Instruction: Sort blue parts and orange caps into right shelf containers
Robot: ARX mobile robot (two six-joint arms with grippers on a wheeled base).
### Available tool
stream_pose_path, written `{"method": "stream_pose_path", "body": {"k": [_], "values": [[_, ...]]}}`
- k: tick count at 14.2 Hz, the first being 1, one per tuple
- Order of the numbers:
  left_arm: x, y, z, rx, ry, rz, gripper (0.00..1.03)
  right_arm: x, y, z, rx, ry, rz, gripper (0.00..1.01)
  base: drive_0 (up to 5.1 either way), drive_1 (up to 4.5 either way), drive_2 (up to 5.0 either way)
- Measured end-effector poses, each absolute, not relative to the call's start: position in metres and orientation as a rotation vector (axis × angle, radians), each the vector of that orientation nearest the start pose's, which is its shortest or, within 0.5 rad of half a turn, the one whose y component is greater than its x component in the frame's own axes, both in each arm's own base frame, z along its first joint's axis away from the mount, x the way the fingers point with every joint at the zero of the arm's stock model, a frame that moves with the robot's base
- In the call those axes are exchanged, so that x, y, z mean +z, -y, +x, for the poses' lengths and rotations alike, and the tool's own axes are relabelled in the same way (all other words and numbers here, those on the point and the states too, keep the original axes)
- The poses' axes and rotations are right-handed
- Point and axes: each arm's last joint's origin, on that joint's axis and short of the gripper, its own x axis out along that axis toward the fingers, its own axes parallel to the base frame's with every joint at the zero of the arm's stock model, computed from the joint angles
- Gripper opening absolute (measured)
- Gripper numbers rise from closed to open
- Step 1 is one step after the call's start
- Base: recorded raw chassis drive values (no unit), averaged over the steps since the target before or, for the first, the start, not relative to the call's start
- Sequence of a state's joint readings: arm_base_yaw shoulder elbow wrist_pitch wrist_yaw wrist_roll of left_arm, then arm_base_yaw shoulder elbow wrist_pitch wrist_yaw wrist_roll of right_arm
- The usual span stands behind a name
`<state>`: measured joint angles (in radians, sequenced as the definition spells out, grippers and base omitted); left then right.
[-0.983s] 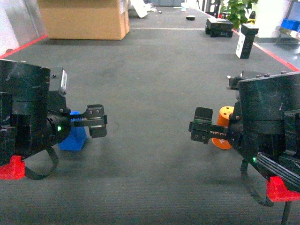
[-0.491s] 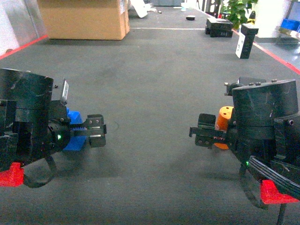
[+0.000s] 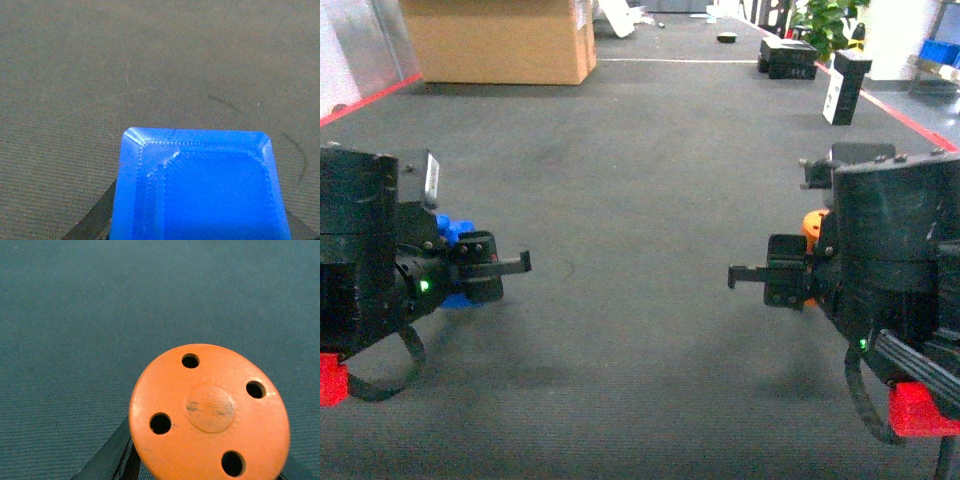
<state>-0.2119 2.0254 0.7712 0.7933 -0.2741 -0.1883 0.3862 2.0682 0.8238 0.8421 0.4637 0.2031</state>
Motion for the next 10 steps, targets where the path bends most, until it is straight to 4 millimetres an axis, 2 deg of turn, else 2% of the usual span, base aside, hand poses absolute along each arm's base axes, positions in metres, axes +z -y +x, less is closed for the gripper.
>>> {"method": "stream_pose_path", "body": {"k": [2,4,8,10], "values": [[0.112,0.061,0.329,0.106,-0.350,-0.083,0.44,0.122,-0.118,0.325,-0.098,-0.263,0.029,0.44,0.0,0.00,0.0],[0.142,0.044,0.288,0.131,-0.272,-0.065,0.44,0.158,-0.088,0.285,-0.116,-0.205,-0.001,0.44,0.0,0.00,0.0],[0.175,0.027,0.224,0.179,-0.237,0.000,0.44,0.193,-0.051,0.224,-0.150,-0.176,-0.038,0.44,0.0,0.00,0.0],[0.202,0.022,0.195,0.192,-0.177,0.018,0.44,0.218,-0.037,0.195,-0.157,-0.111,-0.025,0.44,0.0,0.00,0.0]]}}
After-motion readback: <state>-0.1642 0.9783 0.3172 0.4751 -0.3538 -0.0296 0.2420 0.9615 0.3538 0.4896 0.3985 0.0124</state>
